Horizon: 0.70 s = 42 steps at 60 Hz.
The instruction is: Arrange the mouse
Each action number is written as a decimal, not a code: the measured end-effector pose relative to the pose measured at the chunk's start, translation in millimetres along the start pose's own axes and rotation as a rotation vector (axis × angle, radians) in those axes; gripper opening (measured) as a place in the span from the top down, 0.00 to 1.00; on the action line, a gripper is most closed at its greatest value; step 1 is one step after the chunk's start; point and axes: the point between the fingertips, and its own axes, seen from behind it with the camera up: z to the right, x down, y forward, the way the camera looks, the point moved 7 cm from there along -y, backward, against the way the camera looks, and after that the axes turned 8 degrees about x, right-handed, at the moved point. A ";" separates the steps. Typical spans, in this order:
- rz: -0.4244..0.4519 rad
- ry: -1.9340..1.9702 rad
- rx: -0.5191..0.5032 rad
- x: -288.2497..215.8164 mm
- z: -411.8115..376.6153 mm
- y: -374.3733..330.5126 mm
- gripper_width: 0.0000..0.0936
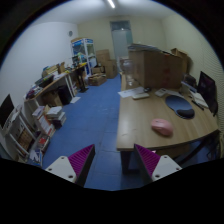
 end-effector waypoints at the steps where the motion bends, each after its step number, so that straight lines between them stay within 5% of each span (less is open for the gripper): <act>1: -0.001 0.003 0.005 -0.2 9.5 2.6 0.15; 23: 0.020 -0.055 0.125 -8.4 210.6 92.0 0.16; 35: -0.001 -0.077 -0.018 -14.1 208.5 150.2 0.15; 42: 0.019 -0.142 -0.008 -18.8 204.7 176.4 0.14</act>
